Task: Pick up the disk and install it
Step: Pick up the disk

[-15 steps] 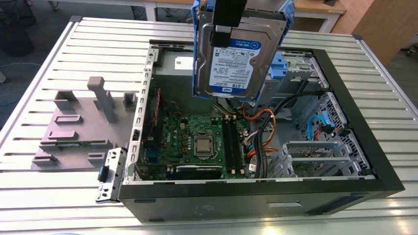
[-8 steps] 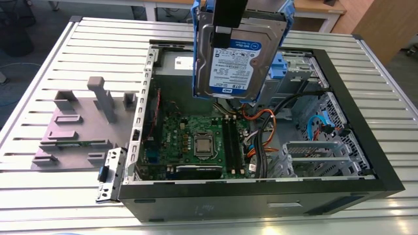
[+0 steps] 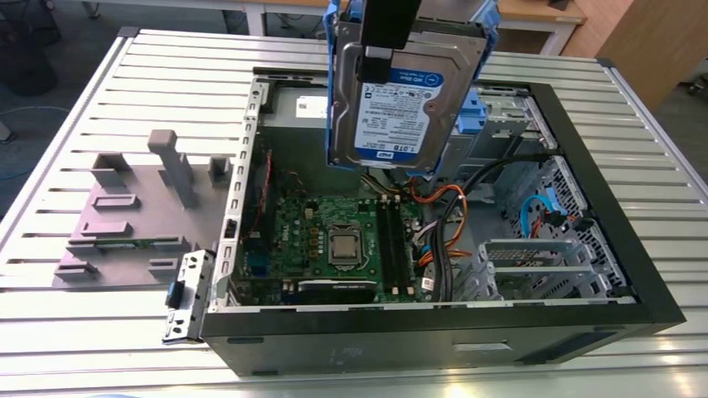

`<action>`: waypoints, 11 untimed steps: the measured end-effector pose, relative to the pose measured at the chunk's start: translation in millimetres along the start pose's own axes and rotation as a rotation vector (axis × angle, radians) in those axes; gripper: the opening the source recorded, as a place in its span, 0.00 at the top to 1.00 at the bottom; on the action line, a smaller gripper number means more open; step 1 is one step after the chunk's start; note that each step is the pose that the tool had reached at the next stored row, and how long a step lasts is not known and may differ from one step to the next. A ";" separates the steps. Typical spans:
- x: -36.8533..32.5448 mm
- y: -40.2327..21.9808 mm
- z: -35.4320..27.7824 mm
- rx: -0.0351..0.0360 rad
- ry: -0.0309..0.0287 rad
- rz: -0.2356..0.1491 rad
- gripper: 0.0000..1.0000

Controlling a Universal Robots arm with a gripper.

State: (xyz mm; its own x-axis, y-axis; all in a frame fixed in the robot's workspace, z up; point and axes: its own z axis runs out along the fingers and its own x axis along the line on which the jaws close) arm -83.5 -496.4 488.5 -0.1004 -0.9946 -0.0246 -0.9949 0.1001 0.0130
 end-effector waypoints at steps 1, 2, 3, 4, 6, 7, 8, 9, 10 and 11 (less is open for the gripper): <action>0.2 0.0 -0.1 0.0000 0.0001 0.000 0.64; 0.4 0.0 -0.1 0.0000 0.0001 0.000 0.64; 0.7 -0.1 -0.1 0.0000 0.0001 0.000 0.64; 0.9 -0.1 0.0 0.0000 0.0000 0.000 0.64; 1.4 -0.2 -0.1 0.0000 0.0001 0.000 0.64; 1.6 -0.2 -0.1 0.0000 0.0001 0.000 0.64; 1.8 -0.2 0.0 0.0000 0.0000 0.000 0.64; 2.0 -0.2 0.0 0.0000 0.0001 0.000 0.64; 2.2 -0.2 -0.1 -0.0001 0.0002 0.000 0.64; 2.4 -0.3 -0.1 0.0000 0.0001 0.000 0.64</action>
State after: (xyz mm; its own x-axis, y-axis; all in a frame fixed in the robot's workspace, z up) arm -83.4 -498.8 488.5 -0.1004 -0.9946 -0.0245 -0.9949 0.1001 0.0130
